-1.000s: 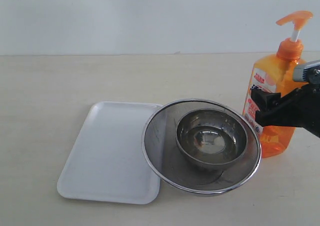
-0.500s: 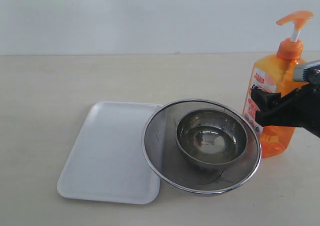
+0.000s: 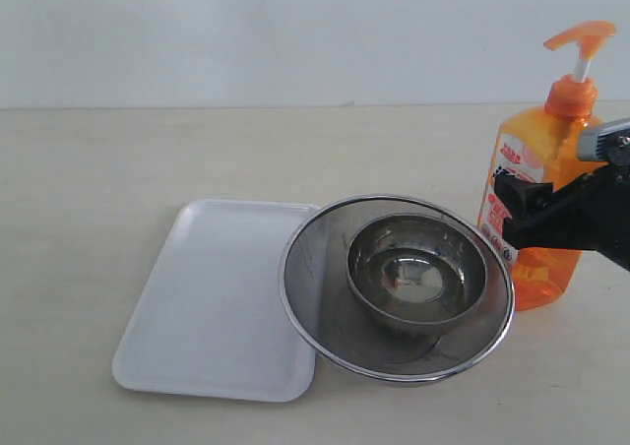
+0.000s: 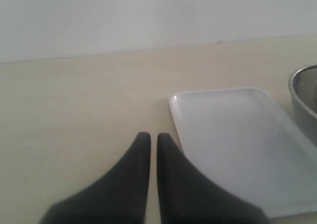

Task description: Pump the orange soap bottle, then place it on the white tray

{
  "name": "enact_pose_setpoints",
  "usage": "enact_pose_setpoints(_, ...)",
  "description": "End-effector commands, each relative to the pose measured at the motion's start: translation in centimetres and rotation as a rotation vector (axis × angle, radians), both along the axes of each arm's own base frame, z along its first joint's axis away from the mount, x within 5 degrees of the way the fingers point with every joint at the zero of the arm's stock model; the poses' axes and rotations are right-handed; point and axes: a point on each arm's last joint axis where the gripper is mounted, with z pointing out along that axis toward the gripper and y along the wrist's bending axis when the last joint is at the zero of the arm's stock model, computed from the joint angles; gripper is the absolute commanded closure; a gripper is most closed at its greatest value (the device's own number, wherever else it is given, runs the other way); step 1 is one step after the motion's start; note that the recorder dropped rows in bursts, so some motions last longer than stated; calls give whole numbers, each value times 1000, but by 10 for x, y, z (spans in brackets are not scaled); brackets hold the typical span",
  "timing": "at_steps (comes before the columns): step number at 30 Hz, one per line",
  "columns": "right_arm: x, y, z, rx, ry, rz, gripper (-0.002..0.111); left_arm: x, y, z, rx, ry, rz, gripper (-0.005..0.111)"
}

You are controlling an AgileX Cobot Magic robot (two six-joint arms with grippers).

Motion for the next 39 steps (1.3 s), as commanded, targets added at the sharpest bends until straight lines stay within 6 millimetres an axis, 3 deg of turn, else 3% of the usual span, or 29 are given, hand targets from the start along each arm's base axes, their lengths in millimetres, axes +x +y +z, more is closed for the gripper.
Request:
enact_pose_setpoints(1,1,0,3,8,-26,3,107,0,0,-1,1,2,-1,102)
enact_pose_setpoints(31,1,0,3,8,-25,3,107,0,0,-1,1,2,-1,102)
enact_pose_setpoints(39,1,0,3,167,31,-40,107,0,0,-1,1,2,-1,102)
